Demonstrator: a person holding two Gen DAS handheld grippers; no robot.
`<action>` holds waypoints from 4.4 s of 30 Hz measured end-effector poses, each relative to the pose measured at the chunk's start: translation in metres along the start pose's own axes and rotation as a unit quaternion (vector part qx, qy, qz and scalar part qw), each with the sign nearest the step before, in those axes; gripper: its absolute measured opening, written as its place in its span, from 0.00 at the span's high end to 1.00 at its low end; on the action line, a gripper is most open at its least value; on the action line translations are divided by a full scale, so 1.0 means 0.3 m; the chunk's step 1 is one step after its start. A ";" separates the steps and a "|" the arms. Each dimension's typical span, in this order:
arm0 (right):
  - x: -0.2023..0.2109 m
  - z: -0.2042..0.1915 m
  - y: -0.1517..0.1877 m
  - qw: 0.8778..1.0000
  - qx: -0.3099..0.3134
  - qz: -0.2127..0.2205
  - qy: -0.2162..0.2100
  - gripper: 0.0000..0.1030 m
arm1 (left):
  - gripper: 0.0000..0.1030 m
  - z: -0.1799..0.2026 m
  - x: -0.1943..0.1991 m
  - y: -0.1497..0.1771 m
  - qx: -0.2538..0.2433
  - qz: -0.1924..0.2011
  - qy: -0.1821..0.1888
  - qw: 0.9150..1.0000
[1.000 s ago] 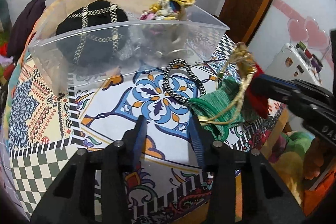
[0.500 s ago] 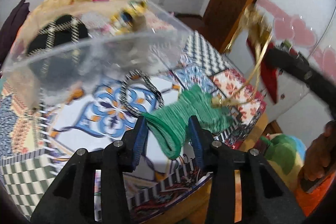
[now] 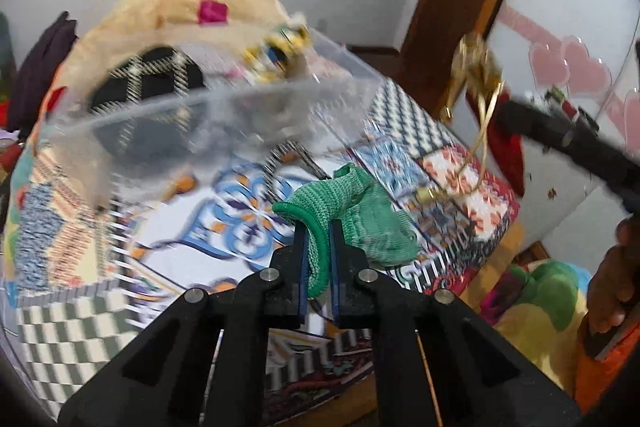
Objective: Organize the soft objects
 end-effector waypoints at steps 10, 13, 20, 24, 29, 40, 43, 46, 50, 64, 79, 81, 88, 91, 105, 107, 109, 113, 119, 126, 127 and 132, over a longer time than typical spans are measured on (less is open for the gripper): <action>-0.041 -0.057 -0.068 1.000 0.021 0.004 -0.012 0.92 | 0.93 -0.147 0.197 -0.107 0.045 0.090 -0.047 0.994; -0.056 -0.088 -0.113 0.999 0.032 0.013 -0.021 0.92 | 0.93 -0.180 0.237 -0.138 0.047 0.111 -0.064 0.991; -0.114 -0.157 -0.217 0.998 0.055 0.027 -0.035 0.92 | 0.92 -0.240 0.284 -0.217 0.056 0.150 -0.084 0.983; -0.175 -0.182 -0.270 0.997 0.061 0.021 -0.047 0.92 | 0.92 -0.257 0.266 -0.250 0.051 0.158 -0.110 0.980; -0.277 -0.214 -0.303 0.996 0.075 -0.002 -0.045 0.92 | 0.92 -0.279 0.213 -0.273 0.042 0.147 -0.141 0.978; -0.428 -0.217 -0.269 0.992 0.090 -0.080 -0.048 0.92 | 0.92 -0.319 0.062 -0.272 0.040 0.088 -0.151 0.984; -0.411 -0.218 -0.261 0.990 0.093 -0.089 -0.054 0.90 | 0.85 -0.317 0.060 -0.266 0.038 0.081 -0.147 0.985; -0.366 -0.210 -0.250 0.991 0.092 -0.079 -0.055 0.75 | 0.67 -0.311 0.082 -0.260 0.039 0.085 -0.137 0.986; -0.280 -0.190 -0.224 0.993 0.092 -0.048 -0.052 0.51 | 0.50 -0.289 0.130 -0.247 0.034 0.103 -0.132 0.985; -0.366 -0.079 -0.063 0.990 0.061 -0.121 -0.025 0.24 | 0.13 -0.213 0.220 -0.138 0.041 0.129 -0.116 0.984; -0.486 -0.147 -0.013 0.981 0.105 -0.162 -0.008 0.87 | 0.13 -0.239 0.184 -0.099 0.052 0.116 -0.125 0.984; -0.469 -0.146 -0.013 0.982 0.106 -0.153 -0.012 0.89 | 0.13 -0.249 0.188 -0.098 0.056 0.117 -0.126 0.983; -0.308 -0.202 -0.072 0.988 0.128 -0.079 -0.034 0.92 | 0.13 -0.278 0.220 -0.095 0.071 0.134 -0.127 0.980; -0.246 -0.231 -0.127 0.989 0.136 -0.042 -0.041 0.92 | 0.13 -0.282 0.233 -0.094 0.071 0.142 -0.128 0.979; -0.433 -0.282 -0.303 0.987 0.149 -0.048 0.026 0.73 | 0.13 -0.317 0.241 -0.085 0.080 0.150 -0.130 0.977; -0.453 -0.268 -0.290 0.987 0.140 -0.061 0.044 0.57 | 0.13 -0.317 0.249 -0.085 0.080 0.153 -0.131 0.976; -0.414 -0.261 -0.275 0.989 0.135 -0.052 0.043 0.55 | 0.13 -0.314 0.262 -0.088 0.081 0.157 -0.130 0.976; -0.288 -0.251 -0.271 0.992 0.125 -0.016 0.025 0.53 | 0.13 -0.282 0.302 -0.091 0.076 0.168 -0.130 0.974; -0.061 -0.256 -0.278 0.992 0.117 0.054 0.002 0.45 | 0.13 -0.178 0.427 -0.096 0.049 0.207 -0.143 0.967; 0.171 -0.256 -0.259 0.989 0.099 0.113 -0.010 0.40 | 0.03 -0.061 0.611 -0.088 0.036 0.259 -0.139 0.955; 0.195 -0.254 -0.257 0.988 0.097 0.120 -0.011 0.39 | 0.03 -0.045 0.637 -0.084 0.035 0.268 -0.140 0.953; 0.307 -0.251 -0.223 0.986 0.087 0.145 -0.006 0.20 | 0.01 0.013 0.721 -0.061 0.026 0.289 -0.140 0.947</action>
Point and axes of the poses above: each gripper's, at about its wrist camera, not at the fingertips, and x roughly against the way its jaws point, z to its right, y to its underside, the point moved 2 cm from there along -x, roughly the way its jaws point, and after that the axes turned 11 degrees about -z, right-handed, at the moved point
